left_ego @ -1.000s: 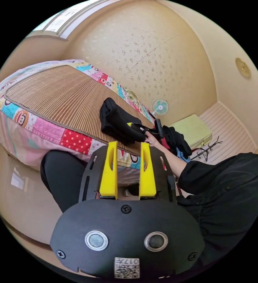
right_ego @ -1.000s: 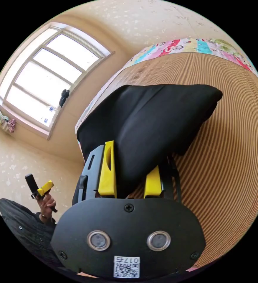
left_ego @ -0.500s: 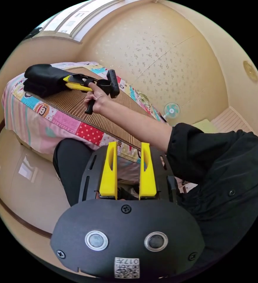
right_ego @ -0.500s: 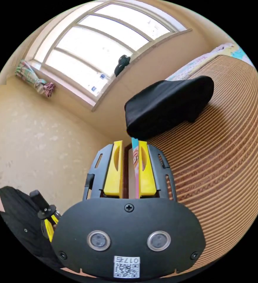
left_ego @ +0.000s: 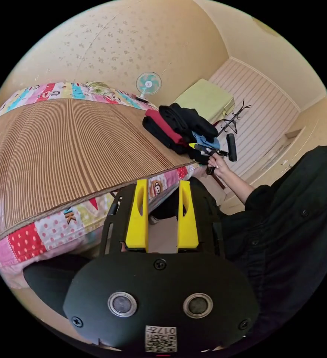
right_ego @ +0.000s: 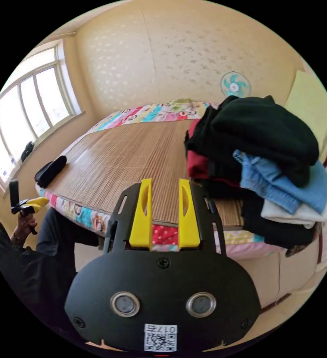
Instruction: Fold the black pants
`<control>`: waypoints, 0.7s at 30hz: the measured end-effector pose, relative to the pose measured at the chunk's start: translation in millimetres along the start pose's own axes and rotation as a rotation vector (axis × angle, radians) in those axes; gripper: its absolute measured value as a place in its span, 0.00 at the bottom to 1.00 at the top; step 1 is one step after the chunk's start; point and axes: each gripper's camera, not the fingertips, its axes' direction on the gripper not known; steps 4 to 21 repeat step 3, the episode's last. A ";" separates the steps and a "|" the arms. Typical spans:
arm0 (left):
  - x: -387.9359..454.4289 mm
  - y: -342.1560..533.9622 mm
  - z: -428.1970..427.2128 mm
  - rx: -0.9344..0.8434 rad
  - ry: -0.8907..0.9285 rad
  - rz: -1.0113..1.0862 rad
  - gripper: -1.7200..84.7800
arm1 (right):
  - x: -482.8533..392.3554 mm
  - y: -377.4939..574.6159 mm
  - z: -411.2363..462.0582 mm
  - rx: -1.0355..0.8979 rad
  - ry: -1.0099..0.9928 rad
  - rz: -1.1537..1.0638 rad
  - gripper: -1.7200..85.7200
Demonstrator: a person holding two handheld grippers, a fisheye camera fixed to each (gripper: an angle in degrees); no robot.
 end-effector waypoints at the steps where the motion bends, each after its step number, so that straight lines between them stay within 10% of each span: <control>1: 1.6 -5.8 5.4 -0.003 0.018 0.007 0.16 | 23.1 -12.2 -23.8 0.083 0.150 0.075 0.16; 21: 11.6 -22.9 23.8 -0.017 0.054 0.032 0.16 | 54.4 -28.1 -50.2 0.218 0.288 0.177 0.17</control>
